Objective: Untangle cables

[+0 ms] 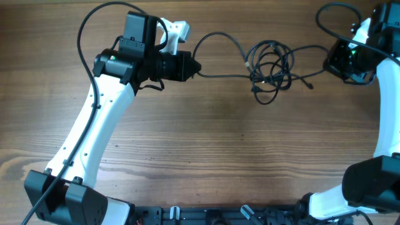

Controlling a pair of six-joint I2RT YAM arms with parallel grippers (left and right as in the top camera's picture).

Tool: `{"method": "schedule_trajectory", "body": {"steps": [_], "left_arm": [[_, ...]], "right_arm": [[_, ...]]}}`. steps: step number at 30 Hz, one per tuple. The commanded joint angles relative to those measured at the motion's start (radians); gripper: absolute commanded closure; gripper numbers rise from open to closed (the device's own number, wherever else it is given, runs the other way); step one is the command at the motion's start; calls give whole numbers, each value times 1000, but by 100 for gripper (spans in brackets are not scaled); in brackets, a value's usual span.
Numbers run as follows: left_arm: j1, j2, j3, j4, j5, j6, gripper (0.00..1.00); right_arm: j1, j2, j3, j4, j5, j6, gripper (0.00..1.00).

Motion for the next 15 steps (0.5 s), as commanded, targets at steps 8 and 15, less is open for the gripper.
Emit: {"method": "schedule_trajectory", "body": {"steps": [8,15], "left_arm": [[-68,17,9,-43,-116,-32,96],[-97,121,9,-86,-115,-24,91]], "right_arm": [[298,11,-4,-104,-68,-148,96],[338,19,-47,17,-59,-70,87]]}}
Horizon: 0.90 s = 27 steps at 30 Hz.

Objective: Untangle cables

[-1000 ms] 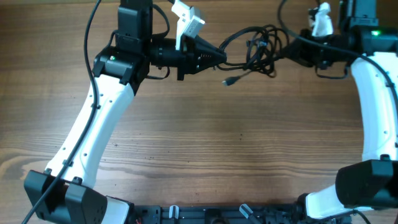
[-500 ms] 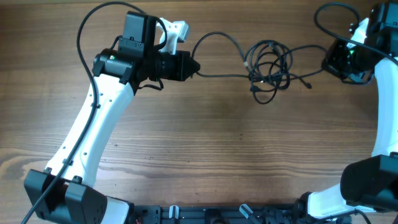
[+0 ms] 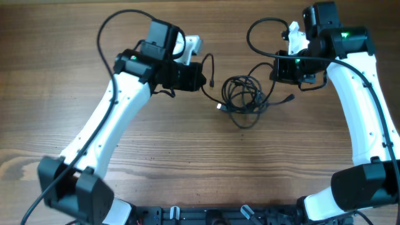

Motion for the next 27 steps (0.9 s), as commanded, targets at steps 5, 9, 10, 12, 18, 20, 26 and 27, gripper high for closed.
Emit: {"method": "schedule_trajectory", "body": {"steps": [5,9,10,12,18,20,26,27], "left_arm": [[-9,90,8,-1,6,0,86],[-45,106,8,6,-7,0,72],[-46,106,8,7,-16,0,66],[-45,106,8,15,-21,-1,58],[-51,108,8,75,-20,-9,54],[-60,116,8,96,-21,-9,54],[-68,145,8,124,-21,-35,57],[-68,145,8,124,-21,-35,57]], "right_arm": [[33,73,-85,169,-158,-29,80],[90,125,-85,239,-166,-23,41],[92,126,-85,247,-163,-16,39],[74,119,-75,245,-121,29,36],[-46,96,-59,113,-95,59,35],[-53,97,-101,106,-39,76,34],[-52,97,-323,237,30,159,40],[-52,97,-359,274,30,175,43]]}}
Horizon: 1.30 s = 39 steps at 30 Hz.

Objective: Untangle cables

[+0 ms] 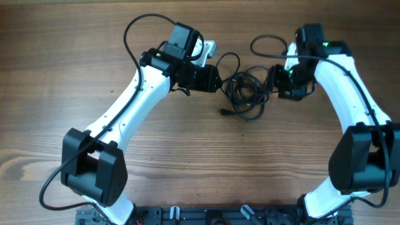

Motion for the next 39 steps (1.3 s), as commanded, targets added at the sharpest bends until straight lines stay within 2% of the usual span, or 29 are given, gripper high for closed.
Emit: {"method": "schedule_trajectory", "body": {"steps": [1,7,13,30,32,34,37,39], "left_arm": [[-5,13,8,4,-6,-10,57],[-8,13,8,3,-6,-10,57],[-8,13,8,4,-6,-10,57],[-8,13,8,3,-6,-10,56],[-8,13,8,3,-6,-10,56],[-8,13,8,4,-6,-10,56],[-8,13,8,4,-6,-10,56],[-8,13,8,10,-6,-10,56]], "right_arm": [[5,-15,-84,75,39,68,44],[5,-9,-198,242,107,174,54],[5,10,-225,337,107,193,60],[7,187,-226,362,103,188,68],[8,199,-226,373,91,144,75],[10,198,-226,378,58,71,96],[9,165,-202,304,58,32,96],[10,74,-167,188,65,-13,96]]}}
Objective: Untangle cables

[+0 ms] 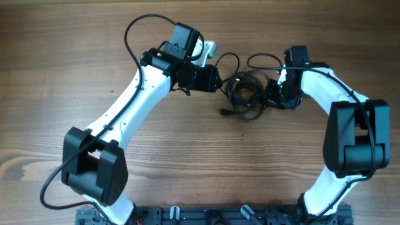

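A tangle of thin black cables lies bunched on the wooden table between my two arms. One plug end sticks out at its lower left. My left gripper is at the tangle's left edge, shut on a strand that loops up behind it. My right gripper presses against the tangle's right edge, shut on a strand; its fingertips are dark and mostly hidden under the wrist. Only the overhead view is given.
A black cable loop arcs above the right wrist. The left arm's own supply cable curves over the far table. Bare wooden table lies in front of the tangle.
My right gripper has moved a little left and down, closer into the tangle's right side, with the forearm turned. The left arm and the tangle look unchanged.
First the arms were far apart, with the cable stretched out between the grippers and a knot in the middle. Then both grippers stood closer in and the cable had slackened. Now it lies bunched in a small heap between them.
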Controlling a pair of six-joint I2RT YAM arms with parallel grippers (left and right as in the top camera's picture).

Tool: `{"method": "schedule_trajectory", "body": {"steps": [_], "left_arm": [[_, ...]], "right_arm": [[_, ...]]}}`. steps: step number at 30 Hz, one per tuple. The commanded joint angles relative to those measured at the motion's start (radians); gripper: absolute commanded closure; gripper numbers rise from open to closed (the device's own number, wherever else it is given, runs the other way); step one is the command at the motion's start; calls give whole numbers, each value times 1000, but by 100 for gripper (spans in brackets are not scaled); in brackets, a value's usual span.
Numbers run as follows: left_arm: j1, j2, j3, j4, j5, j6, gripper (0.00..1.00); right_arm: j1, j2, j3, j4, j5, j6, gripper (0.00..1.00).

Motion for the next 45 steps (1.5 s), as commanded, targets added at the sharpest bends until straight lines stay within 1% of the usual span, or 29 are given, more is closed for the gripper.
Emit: {"method": "schedule_trajectory", "body": {"steps": [1,3,4,5,7,9,12,13,15,17,20,22,24,26,28,30,33,37,40,42,45], "left_arm": [[-8,10,8,14,-5,-5,56],[-8,10,8,21,-6,-5,56],[-8,10,8,23,-6,-5,56],[-8,10,8,22,-6,-5,56],[-8,10,8,21,-5,-5,56],[-8,10,8,21,-5,-5,57],[-8,10,8,21,-5,-2,57],[-8,10,8,21,-5,2,60],[-8,10,8,21,-5,6,62],[-8,10,8,22,-5,6,62],[-8,10,8,21,-5,6,62],[-8,10,8,21,-5,6,61],[-7,10,8,19,-5,6,61],[-7,10,8,18,-5,6,59],[-8,10,8,18,-5,6,58],[-8,10,8,18,-5,6,57],[-8,10,8,18,-5,6,55],[-8,10,8,21,-5,6,51],[-8,10,8,21,-5,6,50],[-8,10,8,21,-5,6,49],[-8,10,8,21,-5,6,48]], "right_arm": [[7,-104,37,-134,8,-107,96],[7,-212,69,-238,0,-150,96],[7,-301,105,-328,-25,-200,96],[7,-356,130,-378,-60,-238,96],[7,-442,160,-426,-140,-286,96],[7,-555,173,-415,-274,-300,96],[7,-619,173,-351,-330,-298,96],[7,-623,173,-340,-328,-298,96],[9,-612,169,-340,-267,-270,96],[29,-589,161,-343,-207,-270,96],[39,-586,176,-304,-231,-270,96],[39,-589,236,-288,-274,-269,96],[39,-589,360,-295,-272,-251,96],[39,-589,444,-294,-264,-209,96],[39,-590,485,-291,-196,-131,96],[39,-583,485,-310,-101,-64,96],[39,-542,466,-359,-77,-37,96],[39,-452,353,-382,-74,-39,96],[38,-386,275,-381,-27,-38,96],[30,-317,260,-387,17,-39,96],[16,-298,261,-381,20,-40,92]]}}
